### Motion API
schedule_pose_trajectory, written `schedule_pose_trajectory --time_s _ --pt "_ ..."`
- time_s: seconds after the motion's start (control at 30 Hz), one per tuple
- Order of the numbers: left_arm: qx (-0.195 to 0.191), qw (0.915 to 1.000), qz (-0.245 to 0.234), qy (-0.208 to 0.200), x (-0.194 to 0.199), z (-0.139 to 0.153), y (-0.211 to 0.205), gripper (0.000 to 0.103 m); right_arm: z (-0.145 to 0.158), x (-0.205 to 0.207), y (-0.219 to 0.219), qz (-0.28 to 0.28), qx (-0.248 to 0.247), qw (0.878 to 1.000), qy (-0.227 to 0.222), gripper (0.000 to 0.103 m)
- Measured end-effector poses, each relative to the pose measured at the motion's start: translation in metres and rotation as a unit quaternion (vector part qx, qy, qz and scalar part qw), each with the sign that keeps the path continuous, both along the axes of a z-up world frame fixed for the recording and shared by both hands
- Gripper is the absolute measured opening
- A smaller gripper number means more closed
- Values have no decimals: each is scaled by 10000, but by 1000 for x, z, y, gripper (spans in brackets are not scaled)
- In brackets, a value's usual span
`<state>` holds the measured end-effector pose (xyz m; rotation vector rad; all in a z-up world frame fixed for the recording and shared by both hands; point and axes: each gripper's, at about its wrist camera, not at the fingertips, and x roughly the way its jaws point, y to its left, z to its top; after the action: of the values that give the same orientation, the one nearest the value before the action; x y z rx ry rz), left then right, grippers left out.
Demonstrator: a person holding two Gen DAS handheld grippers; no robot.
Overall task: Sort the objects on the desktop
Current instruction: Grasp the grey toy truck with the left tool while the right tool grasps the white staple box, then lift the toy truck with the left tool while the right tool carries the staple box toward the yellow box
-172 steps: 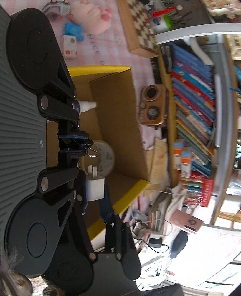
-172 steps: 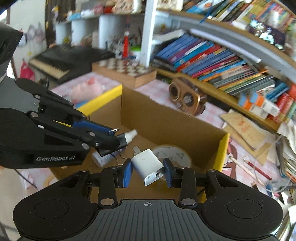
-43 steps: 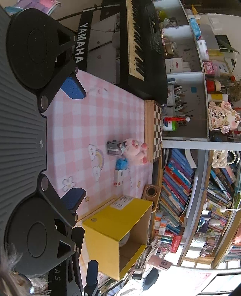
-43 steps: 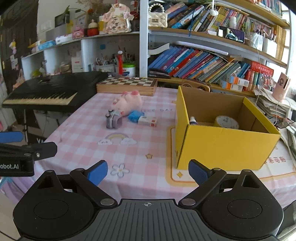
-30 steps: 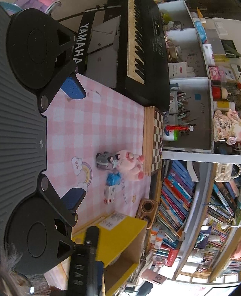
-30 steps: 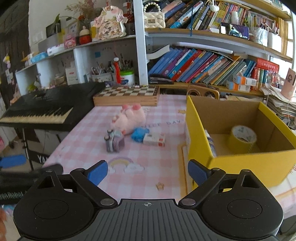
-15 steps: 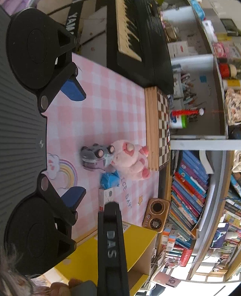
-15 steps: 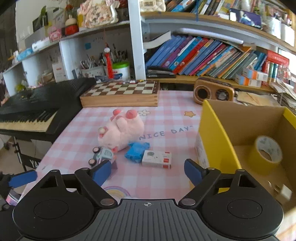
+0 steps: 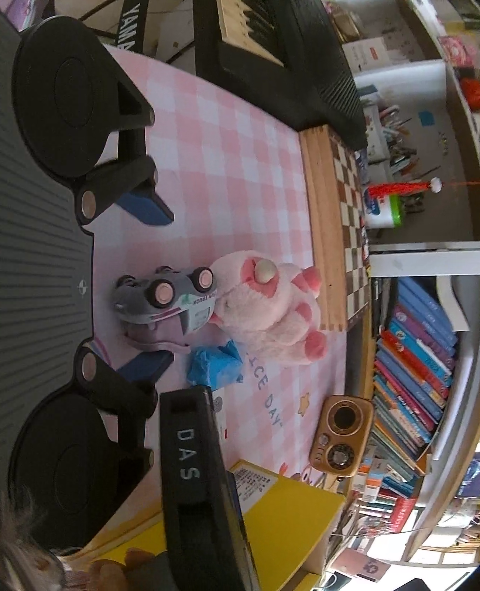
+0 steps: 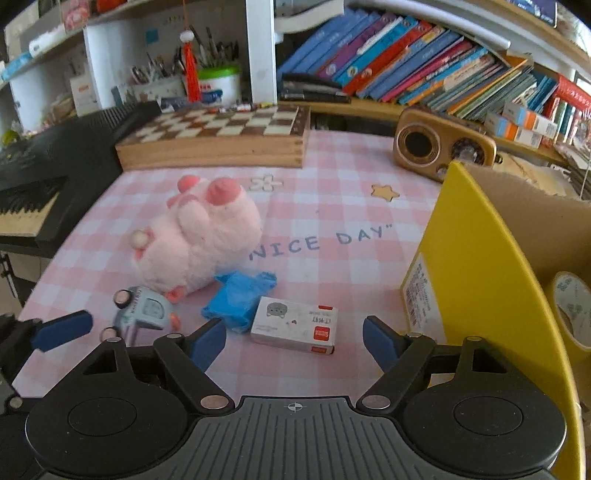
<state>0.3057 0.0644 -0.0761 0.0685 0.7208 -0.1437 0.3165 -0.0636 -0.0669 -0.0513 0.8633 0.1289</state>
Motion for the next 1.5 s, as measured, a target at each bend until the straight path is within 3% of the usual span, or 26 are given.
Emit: schedule_pose_trajectory --time_s 0.1,0.13,0.23,0.47,0.6,0.93,1.5 --pt "-40 10000 -55 58 6 -6 0 54 -6 6 1 -4 -11 9999 102 82" --pt "-55 9999 -62 75 8 -7 -1 46 -8 7 1 -12 0 9999 133 82" --pt "-21 10000 -41 64 9 -8 0 42 -11 10 1 6 6 9998 182 81" --pt "-294 9990 290 196 9 -5 21 41 -15 14 -1 33 -10 9999 161 75" --pt "-465 9977 437 214 3 -2 31 41 -14 14 1 151 -13 9999 46 58" --pt "-747 9955 589 29 -21 21 42 41 -2 -3 -7 177 148 9997 -96 57" --pt "-906 9944 385 -374 -95 69 45 41 61 -80 -19 599 620 9941 -664 57"
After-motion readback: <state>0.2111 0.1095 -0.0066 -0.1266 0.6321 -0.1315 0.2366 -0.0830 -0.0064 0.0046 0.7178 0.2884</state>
